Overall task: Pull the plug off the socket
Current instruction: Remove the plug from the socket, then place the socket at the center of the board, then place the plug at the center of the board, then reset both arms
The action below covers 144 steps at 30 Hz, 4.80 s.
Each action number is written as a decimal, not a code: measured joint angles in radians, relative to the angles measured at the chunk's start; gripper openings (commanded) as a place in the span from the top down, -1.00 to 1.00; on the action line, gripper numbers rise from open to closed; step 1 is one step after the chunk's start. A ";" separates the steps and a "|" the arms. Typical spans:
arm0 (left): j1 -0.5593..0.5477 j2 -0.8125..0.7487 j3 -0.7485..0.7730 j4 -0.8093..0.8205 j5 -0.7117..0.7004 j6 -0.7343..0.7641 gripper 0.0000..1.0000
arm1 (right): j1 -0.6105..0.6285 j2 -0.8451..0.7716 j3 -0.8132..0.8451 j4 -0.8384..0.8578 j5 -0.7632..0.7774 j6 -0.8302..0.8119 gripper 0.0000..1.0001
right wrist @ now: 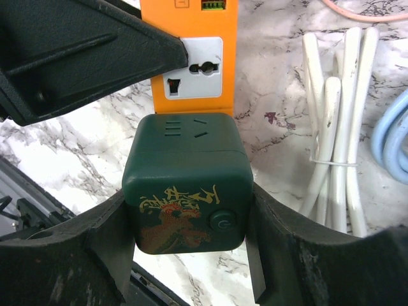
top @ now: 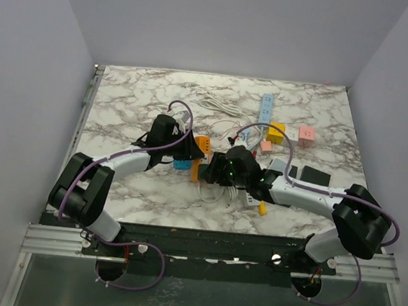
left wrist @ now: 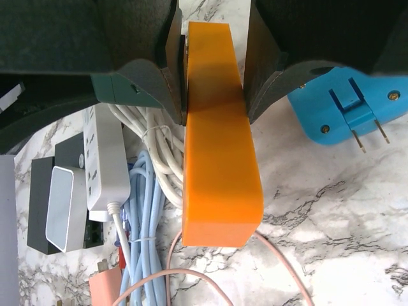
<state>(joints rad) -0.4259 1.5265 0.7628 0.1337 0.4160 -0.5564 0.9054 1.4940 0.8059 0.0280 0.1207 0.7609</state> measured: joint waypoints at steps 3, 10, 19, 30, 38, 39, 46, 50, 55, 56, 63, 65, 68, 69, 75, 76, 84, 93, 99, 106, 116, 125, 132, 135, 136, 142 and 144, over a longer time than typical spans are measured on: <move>-0.002 0.000 0.004 0.007 0.000 -0.001 1.00 | -0.047 -0.019 -0.035 0.040 -0.075 -0.013 0.99; -0.012 0.007 0.011 0.018 -0.002 0.001 1.00 | -0.166 -0.035 -0.069 0.092 -0.276 -0.060 0.99; -0.005 0.019 0.010 -0.028 -0.005 0.019 1.00 | -0.279 -0.015 -0.051 0.081 -0.300 -0.130 0.99; -0.005 0.019 0.011 -0.030 -0.005 0.019 1.00 | -0.278 -0.023 -0.033 0.029 -0.314 -0.158 0.99; -0.005 0.020 0.017 -0.054 -0.021 0.019 0.49 | -0.278 -0.148 0.034 -0.147 -0.156 -0.219 0.99; -0.005 0.021 0.018 -0.057 -0.022 0.018 0.48 | -0.278 -0.164 0.042 -0.163 -0.134 -0.227 0.99; -0.005 0.042 0.034 -0.063 -0.023 0.015 0.11 | -0.278 -0.200 0.060 -0.239 -0.046 -0.254 0.99; -0.005 0.058 0.035 -0.084 -0.038 0.027 -0.16 | -0.278 -0.200 0.060 -0.258 -0.029 -0.254 0.99; -0.005 0.063 0.042 -0.126 -0.072 0.041 -0.47 | -0.278 -0.200 0.060 -0.264 -0.002 -0.256 0.99; -0.006 0.060 0.046 -0.129 -0.080 0.045 -0.51 | -0.278 -0.200 0.060 -0.266 0.006 -0.257 0.99; -0.006 -0.053 0.047 -0.174 -0.174 0.085 -0.85 | -0.278 -0.227 0.060 -0.310 0.058 -0.268 0.99; -0.006 -0.106 0.047 -0.175 -0.196 0.097 -0.88 | -0.278 -0.233 0.060 -0.314 0.058 -0.276 0.99; -0.006 -0.179 0.047 -0.175 -0.231 0.118 -0.93 | -0.278 -0.230 0.061 -0.314 0.038 -0.292 0.99; -0.006 -0.197 0.047 -0.174 -0.241 0.124 -0.93 | -0.278 -0.224 0.065 -0.315 0.023 -0.296 0.99; -0.006 -0.260 0.047 -0.174 -0.304 0.154 -0.96 | -0.278 -0.120 0.137 -0.329 -0.143 -0.320 0.99; -0.006 -0.264 0.047 -0.175 -0.312 0.158 -0.96 | -0.278 -0.113 0.137 -0.333 -0.173 -0.325 0.99; -0.001 -0.320 0.043 -0.181 -0.351 0.177 -0.96 | -0.249 -0.012 0.192 -0.416 -0.347 -0.352 0.99; -0.001 -0.332 0.041 -0.183 -0.357 0.177 -0.96 | -0.188 0.118 0.273 -0.489 -0.424 -0.343 0.98; -0.001 -0.332 0.041 -0.183 -0.356 0.177 -0.96 | -0.188 0.175 0.290 -0.515 -0.429 -0.338 0.81; -0.001 -0.332 0.041 -0.183 -0.356 0.177 -0.97 | -0.188 0.220 0.315 -0.529 -0.420 -0.330 0.24; -0.001 -0.332 0.041 -0.183 -0.356 0.177 -0.98 | -0.186 0.202 0.317 -0.529 -0.316 -0.324 -0.21; -0.001 -0.331 0.041 -0.183 -0.356 0.177 -0.98 | -0.186 0.174 0.314 -0.515 -0.297 -0.336 -0.49; -0.001 -0.331 0.041 -0.183 -0.357 0.177 -0.98 | -0.187 0.161 0.312 -0.515 -0.291 -0.343 -0.51; -0.001 -0.331 0.041 -0.183 -0.359 0.177 -0.98 | -0.187 0.130 0.302 -0.501 -0.283 -0.343 -0.52; -0.001 -0.331 0.041 -0.183 -0.361 0.177 -0.98 | -0.187 0.115 0.298 -0.494 -0.278 -0.343 -0.53; -0.001 -0.341 0.031 -0.184 -0.400 0.180 -0.98 | -0.187 0.000 0.262 -0.425 -0.239 -0.329 -0.60; -0.001 -0.349 0.028 -0.185 -0.418 0.180 -0.98 | -0.187 -0.032 0.248 -0.393 -0.220 -0.320 -0.63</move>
<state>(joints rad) -0.4267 1.1778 0.7906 -0.0509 -0.0017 -0.3767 0.7189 1.4624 1.0538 -0.3645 -0.0990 0.4412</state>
